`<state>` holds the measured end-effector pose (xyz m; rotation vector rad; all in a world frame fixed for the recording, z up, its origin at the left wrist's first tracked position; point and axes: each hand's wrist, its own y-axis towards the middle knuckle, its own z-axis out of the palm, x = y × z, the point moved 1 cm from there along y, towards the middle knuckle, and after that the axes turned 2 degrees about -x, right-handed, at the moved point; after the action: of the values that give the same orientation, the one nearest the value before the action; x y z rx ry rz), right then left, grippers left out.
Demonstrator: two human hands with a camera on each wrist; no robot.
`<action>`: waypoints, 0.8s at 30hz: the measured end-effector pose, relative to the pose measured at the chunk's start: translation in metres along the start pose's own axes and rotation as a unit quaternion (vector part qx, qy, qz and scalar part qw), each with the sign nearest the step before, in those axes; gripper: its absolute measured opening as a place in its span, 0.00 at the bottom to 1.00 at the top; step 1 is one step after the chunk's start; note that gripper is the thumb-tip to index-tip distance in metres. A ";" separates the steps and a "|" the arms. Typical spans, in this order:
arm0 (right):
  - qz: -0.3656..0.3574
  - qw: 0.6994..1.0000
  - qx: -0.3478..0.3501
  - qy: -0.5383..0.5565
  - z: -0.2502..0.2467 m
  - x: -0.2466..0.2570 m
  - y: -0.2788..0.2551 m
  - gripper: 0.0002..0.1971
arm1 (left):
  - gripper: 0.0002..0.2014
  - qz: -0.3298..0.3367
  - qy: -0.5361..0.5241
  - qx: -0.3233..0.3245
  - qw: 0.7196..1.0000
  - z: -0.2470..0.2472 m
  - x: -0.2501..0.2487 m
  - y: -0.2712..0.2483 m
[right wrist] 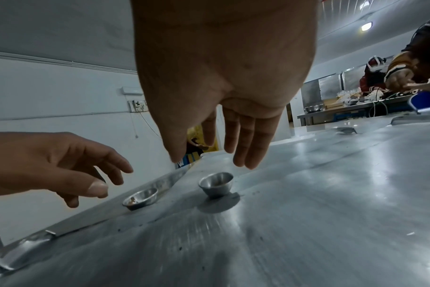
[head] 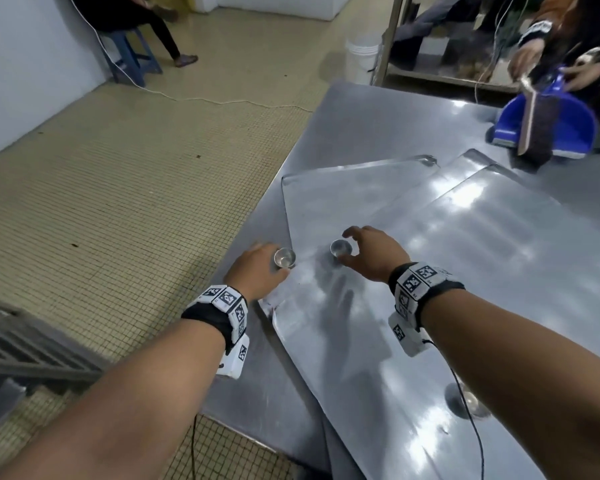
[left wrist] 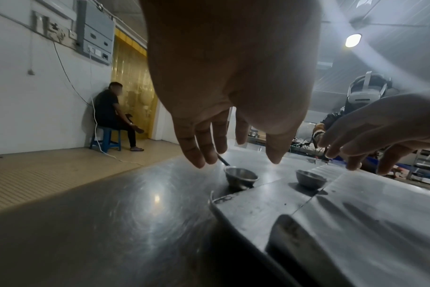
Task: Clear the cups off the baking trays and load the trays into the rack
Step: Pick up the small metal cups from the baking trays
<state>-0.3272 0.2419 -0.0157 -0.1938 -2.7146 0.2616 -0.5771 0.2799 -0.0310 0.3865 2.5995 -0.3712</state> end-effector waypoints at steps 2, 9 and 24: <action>0.005 1.000 0.016 0.004 0.008 0.002 0.012 0.32 | 0.27 -0.002 -0.006 0.013 1.000 0.006 0.005 0.010; 0.016 0.999 0.042 0.012 0.030 0.001 0.037 0.40 | 0.35 -0.014 -0.008 0.033 0.999 0.022 0.023 0.035; 0.020 1.000 0.018 -0.014 0.039 -0.006 0.042 0.23 | 0.28 0.006 0.025 0.018 0.999 0.032 0.025 0.050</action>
<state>-0.3336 0.2756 -0.0623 -0.2365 -2.7330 0.3254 -0.5675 0.3206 -0.0802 0.4301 2.6415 -0.4097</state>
